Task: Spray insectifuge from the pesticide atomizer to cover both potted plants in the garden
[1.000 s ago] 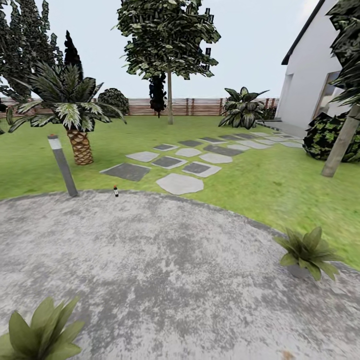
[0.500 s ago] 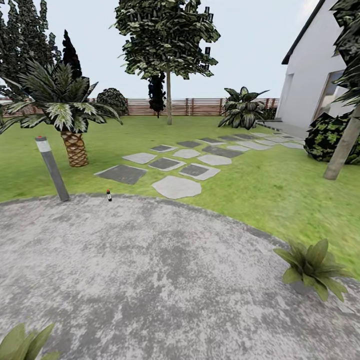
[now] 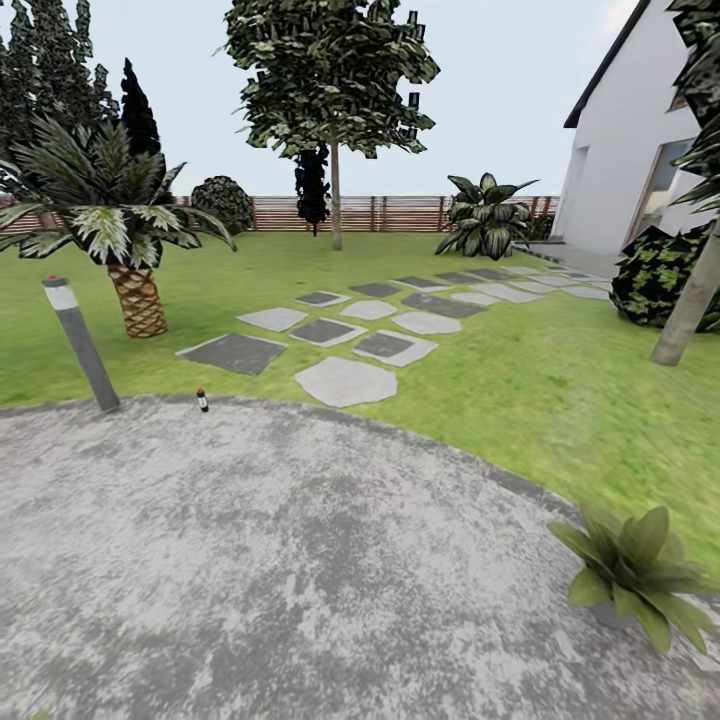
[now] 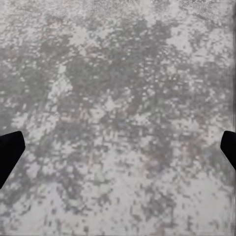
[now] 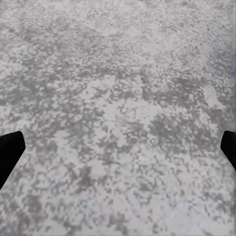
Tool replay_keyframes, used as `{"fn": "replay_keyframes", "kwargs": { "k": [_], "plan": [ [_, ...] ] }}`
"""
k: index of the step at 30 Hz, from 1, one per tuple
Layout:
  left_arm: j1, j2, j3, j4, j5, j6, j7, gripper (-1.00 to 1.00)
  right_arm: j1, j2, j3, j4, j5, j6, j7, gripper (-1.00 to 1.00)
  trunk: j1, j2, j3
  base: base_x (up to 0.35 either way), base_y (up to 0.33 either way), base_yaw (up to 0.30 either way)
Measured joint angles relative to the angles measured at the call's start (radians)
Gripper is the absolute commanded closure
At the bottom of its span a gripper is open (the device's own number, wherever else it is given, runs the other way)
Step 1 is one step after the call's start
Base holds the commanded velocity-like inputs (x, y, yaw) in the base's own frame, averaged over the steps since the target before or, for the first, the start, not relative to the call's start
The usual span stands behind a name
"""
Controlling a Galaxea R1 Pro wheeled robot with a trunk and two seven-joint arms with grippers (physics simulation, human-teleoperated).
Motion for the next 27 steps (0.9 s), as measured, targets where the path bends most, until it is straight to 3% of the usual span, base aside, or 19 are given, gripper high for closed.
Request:
{"fn": "replay_keyframes", "kwargs": {
  "k": [9, 27],
  "plan": [
    [0.000, 0.000, 0.001, 0.000, 0.000, 0.000, 0.000, -1.00, 0.000, 0.001, 0.000, 0.000, 0.000, 0.000, 0.000, -1.00, 0.000, 0.000, 0.000, 0.295, -0.135, 0.000],
    [0.000, 0.000, 0.002, 0.000, 0.000, 0.000, 0.000, -1.00, 0.000, 0.002, 0.001, 0.001, 0.000, 0.000, 0.000, -1.00, 0.000, 0.000, 0.000, 0.338, -0.008, 0.000]
  ]
}}
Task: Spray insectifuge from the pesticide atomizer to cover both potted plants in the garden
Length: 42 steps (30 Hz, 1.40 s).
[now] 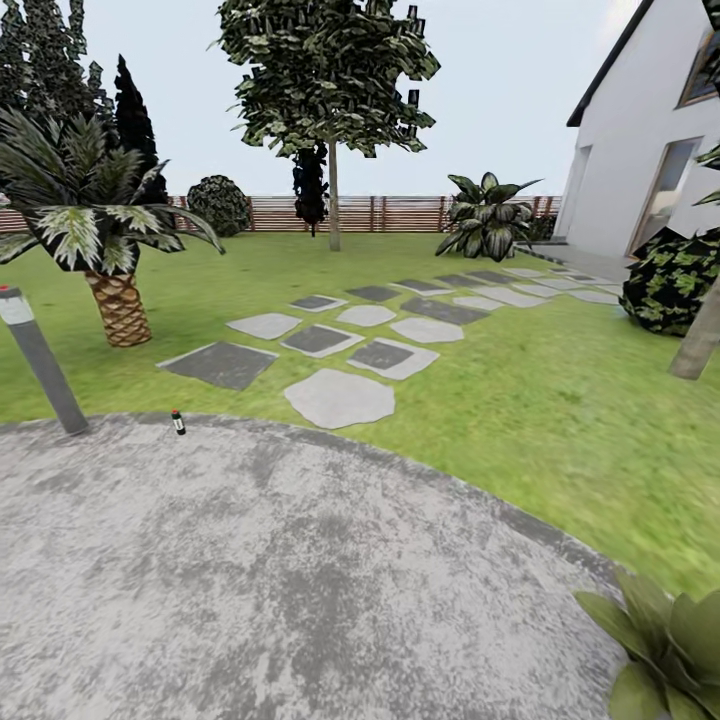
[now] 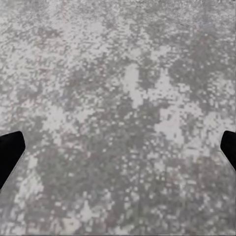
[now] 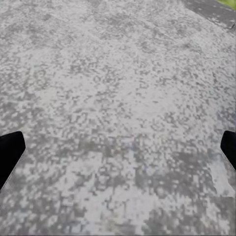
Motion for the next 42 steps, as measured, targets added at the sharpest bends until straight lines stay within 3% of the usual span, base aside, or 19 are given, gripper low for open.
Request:
{"fn": "replay_keyframes", "kwargs": {
  "k": [24, 35, 42],
  "plan": [
    [0.000, 0.000, 0.000, 0.000, 0.000, 0.000, 0.000, -1.00, 0.000, 0.000, -0.001, -0.001, -0.001, 0.000, 0.000, -1.00, 0.000, 0.000, 0.000, 0.340, 0.006, 0.012],
    [0.000, 0.000, 0.000, -0.001, 0.000, 0.000, 0.000, -1.00, 0.000, 0.002, -0.001, -0.001, -0.002, 0.000, -0.001, -1.00, 0.000, 0.000, 0.000, 0.312, 0.157, 0.244],
    [0.000, 0.000, 0.000, 0.000, 0.000, 0.000, 0.000, -1.00, 0.000, 0.001, -0.002, -0.003, -0.003, 0.000, -0.001, -1.00, 0.000, 0.000, 0.000, 0.283, 0.216, 0.024]
  ]
}}
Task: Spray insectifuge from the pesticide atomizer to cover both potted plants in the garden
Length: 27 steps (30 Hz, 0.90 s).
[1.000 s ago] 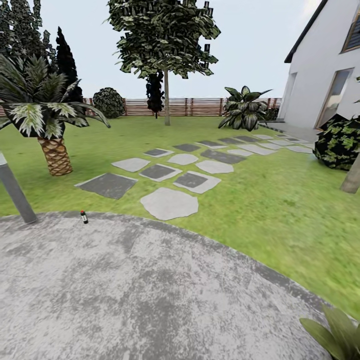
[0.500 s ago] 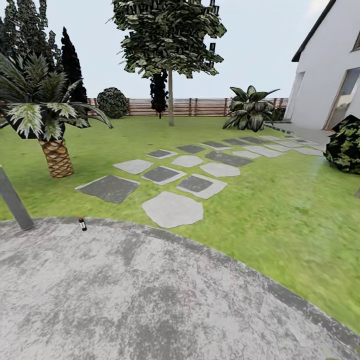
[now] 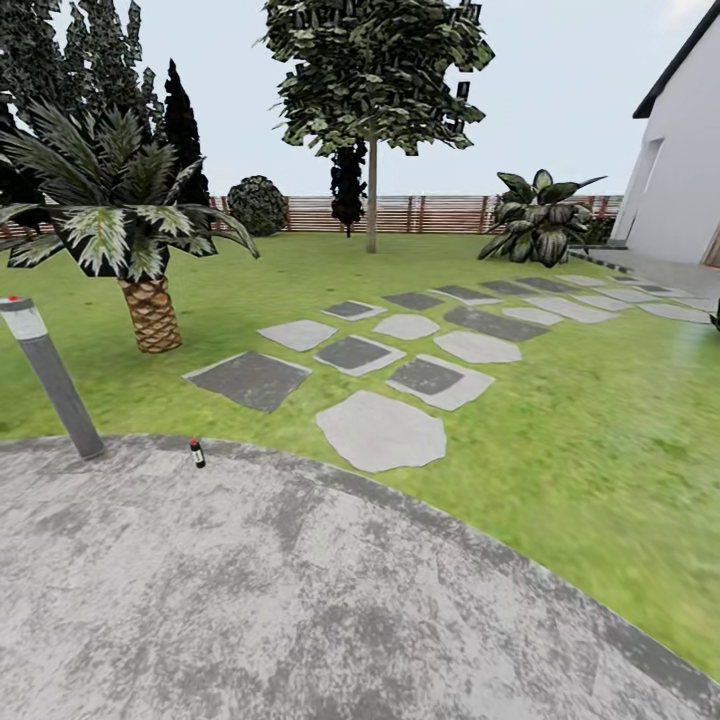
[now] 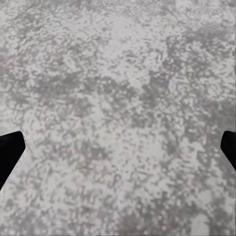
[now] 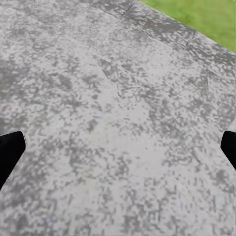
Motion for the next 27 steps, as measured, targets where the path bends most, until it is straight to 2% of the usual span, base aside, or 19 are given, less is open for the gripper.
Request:
{"fn": "replay_keyframes", "kwargs": {
  "k": [27],
  "plan": [
    [0.000, 0.000, 0.001, 0.000, 0.001, 0.000, 0.000, -1.00, 0.000, 0.000, 0.002, 0.001, 0.001, 0.000, 0.001, -1.00, 0.000, 0.000, 0.000, 0.280, 0.224, 0.000]
  ]
}}
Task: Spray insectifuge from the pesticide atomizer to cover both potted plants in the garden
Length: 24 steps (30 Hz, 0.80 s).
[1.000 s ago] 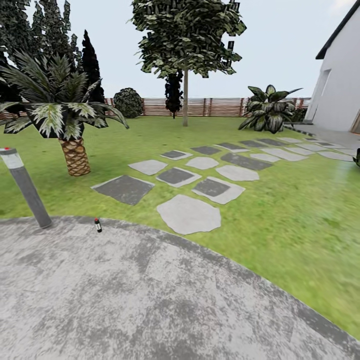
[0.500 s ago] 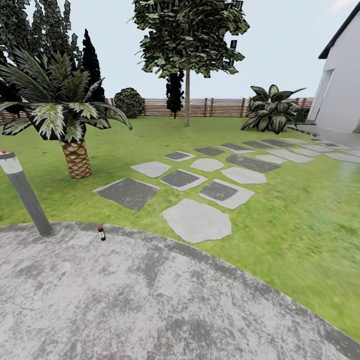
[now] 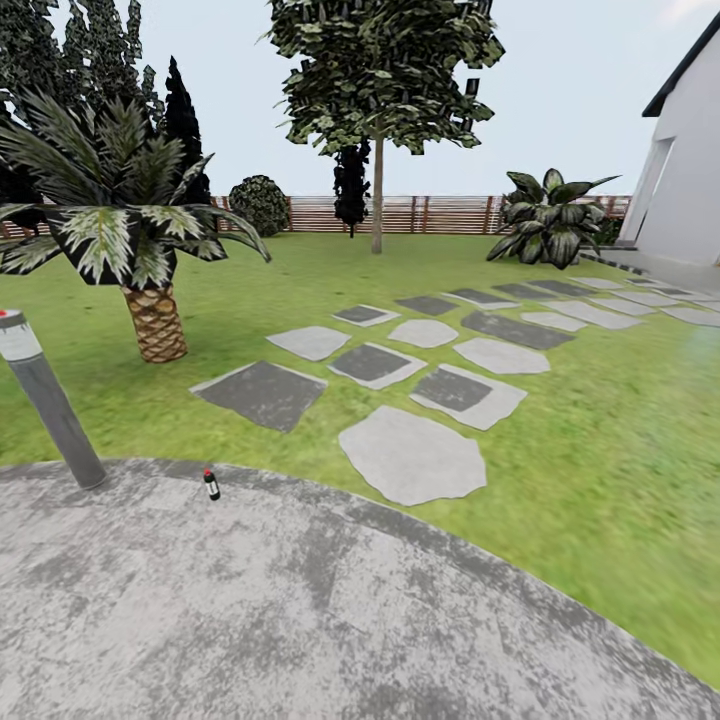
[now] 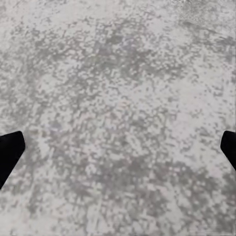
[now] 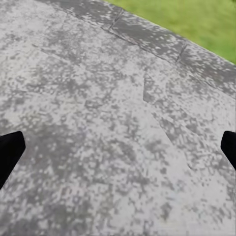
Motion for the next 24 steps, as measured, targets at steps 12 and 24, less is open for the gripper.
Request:
{"fn": "replay_keyframes", "kwargs": {
  "k": [12, 24],
  "plan": [
    [0.000, 0.000, 0.000, 0.000, 0.000, 0.000, 0.000, -1.00, 0.000, 0.000, 0.000, 0.000, 0.000, 0.000, 0.000, -1.00, 0.000, 0.000, 0.000, 0.280, 0.224, 0.000],
    [0.000, 0.000, 0.000, 0.000, -0.001, 0.000, 0.000, -1.00, 0.000, 0.000, 0.000, 0.000, 0.000, 0.000, -0.001, -1.00, 0.000, 0.000, 0.000, 0.261, 0.232, 0.000]
  ]
}}
